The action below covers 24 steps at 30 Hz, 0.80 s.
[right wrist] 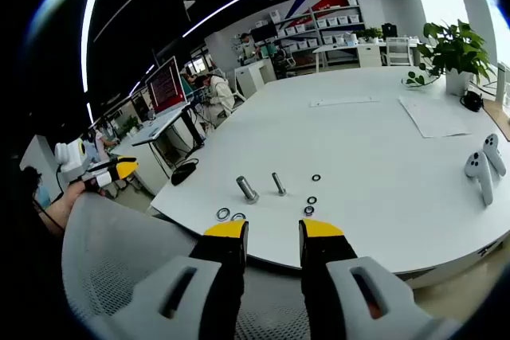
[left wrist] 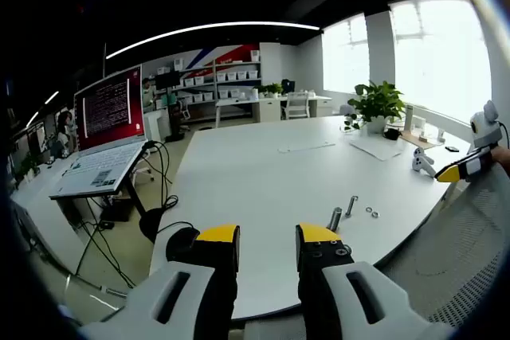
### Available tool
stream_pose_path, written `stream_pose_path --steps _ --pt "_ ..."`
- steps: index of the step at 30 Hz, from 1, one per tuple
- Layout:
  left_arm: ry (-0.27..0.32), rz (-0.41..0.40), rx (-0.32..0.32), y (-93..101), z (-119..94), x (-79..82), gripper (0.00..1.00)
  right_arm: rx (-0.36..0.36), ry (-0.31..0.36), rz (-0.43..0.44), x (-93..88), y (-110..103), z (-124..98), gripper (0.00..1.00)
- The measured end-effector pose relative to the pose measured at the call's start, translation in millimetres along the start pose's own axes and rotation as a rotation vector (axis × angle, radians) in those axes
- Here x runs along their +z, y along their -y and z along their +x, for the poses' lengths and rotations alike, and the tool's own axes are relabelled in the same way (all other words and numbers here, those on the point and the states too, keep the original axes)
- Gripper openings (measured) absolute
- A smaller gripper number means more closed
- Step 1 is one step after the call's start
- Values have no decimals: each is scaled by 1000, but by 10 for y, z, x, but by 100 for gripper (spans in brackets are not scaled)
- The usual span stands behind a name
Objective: Place the washer onto the threaded stud by aligning its center hole with the stud, sliding it down to the base, and recovering from edge contact or off-axis alignment until the washer reaches the visible bottom stop.
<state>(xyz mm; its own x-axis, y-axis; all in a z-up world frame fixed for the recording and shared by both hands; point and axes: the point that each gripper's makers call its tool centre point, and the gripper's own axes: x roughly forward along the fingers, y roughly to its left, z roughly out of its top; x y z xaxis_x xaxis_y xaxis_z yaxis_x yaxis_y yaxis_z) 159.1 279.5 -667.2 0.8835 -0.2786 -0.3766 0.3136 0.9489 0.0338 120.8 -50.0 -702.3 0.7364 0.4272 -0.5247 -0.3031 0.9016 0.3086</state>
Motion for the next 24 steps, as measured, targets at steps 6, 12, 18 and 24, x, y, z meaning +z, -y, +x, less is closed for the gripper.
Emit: stream_pose_path --steps 6,12,18,24 --pt "-2 0 -1 0 1 -3 26 2 -5 -2 -7 -4 2 28" --pt "-1 0 0 2 1 -3 26 3 -7 -2 -9 -1 3 28" --pt "0 1 1 4 0 -2 26 5 -6 -2 -9 0 2 28" --pt "0 1 2 6 0 0 26 7 -4 -1 -7 1 1 28"
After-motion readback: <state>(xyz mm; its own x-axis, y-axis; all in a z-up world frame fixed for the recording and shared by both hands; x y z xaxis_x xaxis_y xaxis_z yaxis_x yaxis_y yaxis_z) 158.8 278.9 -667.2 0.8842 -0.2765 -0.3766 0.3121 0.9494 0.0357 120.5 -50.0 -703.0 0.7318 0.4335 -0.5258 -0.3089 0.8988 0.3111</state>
